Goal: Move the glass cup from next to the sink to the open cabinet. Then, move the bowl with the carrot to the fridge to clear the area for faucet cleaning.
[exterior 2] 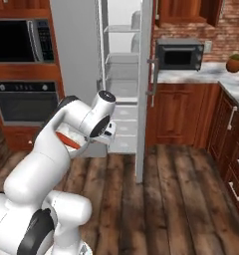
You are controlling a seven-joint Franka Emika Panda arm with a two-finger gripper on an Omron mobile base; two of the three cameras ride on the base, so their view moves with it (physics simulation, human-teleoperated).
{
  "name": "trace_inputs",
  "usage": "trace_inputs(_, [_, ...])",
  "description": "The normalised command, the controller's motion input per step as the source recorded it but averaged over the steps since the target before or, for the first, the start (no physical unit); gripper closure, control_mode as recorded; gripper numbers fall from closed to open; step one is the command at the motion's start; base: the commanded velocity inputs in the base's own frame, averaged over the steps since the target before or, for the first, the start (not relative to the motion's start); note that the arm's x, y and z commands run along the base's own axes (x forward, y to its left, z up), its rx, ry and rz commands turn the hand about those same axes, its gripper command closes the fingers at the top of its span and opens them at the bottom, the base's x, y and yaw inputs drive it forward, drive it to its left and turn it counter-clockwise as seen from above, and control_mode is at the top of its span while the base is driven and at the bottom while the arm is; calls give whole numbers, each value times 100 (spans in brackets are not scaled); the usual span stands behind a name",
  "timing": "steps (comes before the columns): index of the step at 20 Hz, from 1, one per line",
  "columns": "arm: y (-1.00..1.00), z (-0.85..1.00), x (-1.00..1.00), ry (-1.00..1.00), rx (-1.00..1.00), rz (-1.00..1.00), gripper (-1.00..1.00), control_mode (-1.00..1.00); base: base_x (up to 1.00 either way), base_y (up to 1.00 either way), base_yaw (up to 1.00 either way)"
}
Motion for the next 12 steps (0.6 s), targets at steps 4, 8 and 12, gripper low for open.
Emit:
trace_inputs(4, [0,0,0,0,0,0,100,100,100,79,5])
trace_inputs(8, [0,0,0,0,0,0,100,100,100,70,2])
trace_inputs(12, [0,0,0,0,0,0,100,100,100,31,-4])
